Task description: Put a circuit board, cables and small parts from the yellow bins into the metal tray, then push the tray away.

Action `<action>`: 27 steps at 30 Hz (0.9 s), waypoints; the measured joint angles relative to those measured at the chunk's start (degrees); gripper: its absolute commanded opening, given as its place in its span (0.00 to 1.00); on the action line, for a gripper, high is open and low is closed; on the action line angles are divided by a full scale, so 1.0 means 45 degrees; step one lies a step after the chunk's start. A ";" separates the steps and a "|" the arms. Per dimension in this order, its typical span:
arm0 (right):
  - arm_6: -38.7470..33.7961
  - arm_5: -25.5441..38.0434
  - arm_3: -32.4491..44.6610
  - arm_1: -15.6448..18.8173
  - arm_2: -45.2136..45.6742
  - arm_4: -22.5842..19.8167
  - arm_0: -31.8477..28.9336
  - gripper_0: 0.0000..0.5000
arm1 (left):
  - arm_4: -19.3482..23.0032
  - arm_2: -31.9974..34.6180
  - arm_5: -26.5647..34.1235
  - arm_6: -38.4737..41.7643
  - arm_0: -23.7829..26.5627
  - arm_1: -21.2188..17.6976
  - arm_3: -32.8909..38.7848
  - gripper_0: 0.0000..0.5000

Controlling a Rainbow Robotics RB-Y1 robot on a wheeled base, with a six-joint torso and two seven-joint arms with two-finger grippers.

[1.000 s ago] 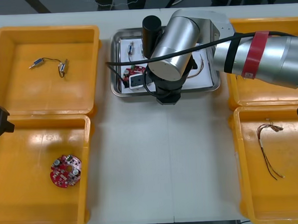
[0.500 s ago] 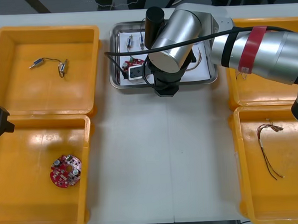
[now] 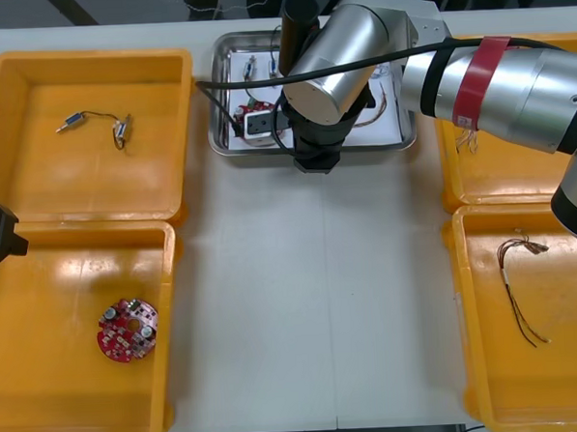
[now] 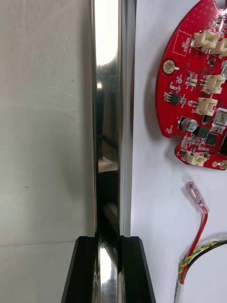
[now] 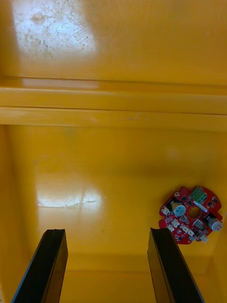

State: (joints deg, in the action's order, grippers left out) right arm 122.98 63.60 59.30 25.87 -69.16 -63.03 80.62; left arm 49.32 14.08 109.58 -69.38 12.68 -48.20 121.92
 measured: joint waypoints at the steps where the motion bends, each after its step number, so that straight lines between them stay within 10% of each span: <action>1: 0.0016 -0.0049 -0.0081 -0.0024 0.0000 0.0000 0.0014 0.00 | 0.0000 0.0000 0.0000 0.0000 0.0000 0.0000 0.0000 1.00; 19: 0.0893 -0.0442 -0.0830 -0.0121 0.0000 -0.0212 0.0029 0.03 | 0.0000 0.0000 0.0000 0.0000 0.0000 0.0000 0.0001 1.00; 26: 0.0906 -0.0543 -0.0876 -0.0123 0.0000 -0.0297 0.0030 0.98 | 0.0000 0.0000 0.0000 0.0000 0.0000 0.0000 0.0001 1.00; 27: 0.0908 -0.0555 -0.0881 -0.0124 0.0000 -0.0297 0.0030 1.00 | 0.0000 0.0000 0.0000 0.0000 0.0000 0.0000 0.0001 1.00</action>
State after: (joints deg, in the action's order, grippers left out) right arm 127.06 61.11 55.33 25.31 -69.16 -64.37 80.76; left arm 49.32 14.08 109.58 -69.38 12.68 -48.19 121.92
